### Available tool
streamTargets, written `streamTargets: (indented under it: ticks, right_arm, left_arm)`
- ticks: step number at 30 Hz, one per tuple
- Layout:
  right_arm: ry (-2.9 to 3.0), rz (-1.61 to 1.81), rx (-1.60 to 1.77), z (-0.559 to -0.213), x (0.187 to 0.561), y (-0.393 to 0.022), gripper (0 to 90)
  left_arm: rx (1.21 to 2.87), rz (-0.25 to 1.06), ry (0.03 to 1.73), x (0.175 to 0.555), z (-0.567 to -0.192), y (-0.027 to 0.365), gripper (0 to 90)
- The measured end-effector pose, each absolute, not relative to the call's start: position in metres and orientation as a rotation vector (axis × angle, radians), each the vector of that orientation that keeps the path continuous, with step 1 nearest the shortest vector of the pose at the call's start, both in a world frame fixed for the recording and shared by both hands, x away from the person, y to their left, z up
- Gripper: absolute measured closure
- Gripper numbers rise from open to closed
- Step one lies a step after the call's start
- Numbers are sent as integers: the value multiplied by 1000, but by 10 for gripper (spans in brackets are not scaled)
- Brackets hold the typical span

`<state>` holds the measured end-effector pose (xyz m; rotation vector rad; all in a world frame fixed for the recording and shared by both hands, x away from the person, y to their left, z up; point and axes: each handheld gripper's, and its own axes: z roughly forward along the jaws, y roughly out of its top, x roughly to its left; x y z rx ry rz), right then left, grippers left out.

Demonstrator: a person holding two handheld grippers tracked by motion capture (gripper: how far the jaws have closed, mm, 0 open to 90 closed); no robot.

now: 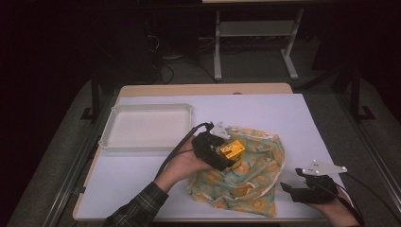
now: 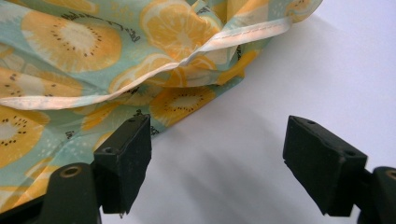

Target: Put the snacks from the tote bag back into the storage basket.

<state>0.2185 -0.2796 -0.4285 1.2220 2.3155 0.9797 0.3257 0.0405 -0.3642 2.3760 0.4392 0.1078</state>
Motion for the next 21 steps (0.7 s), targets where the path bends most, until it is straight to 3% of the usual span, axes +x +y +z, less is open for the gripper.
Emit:
streamTargets:
  ticks: [12, 21]
  right_arm:
    - [2317, 984, 1221, -428, 219, -280, 230]
    - [2318, 986, 1218, -429, 220, -280, 230]
  left_arm:
    - [2418, 93, 450, 332, -376, 29, 226]
    - [2429, 109, 466, 334, -383, 25, 327]
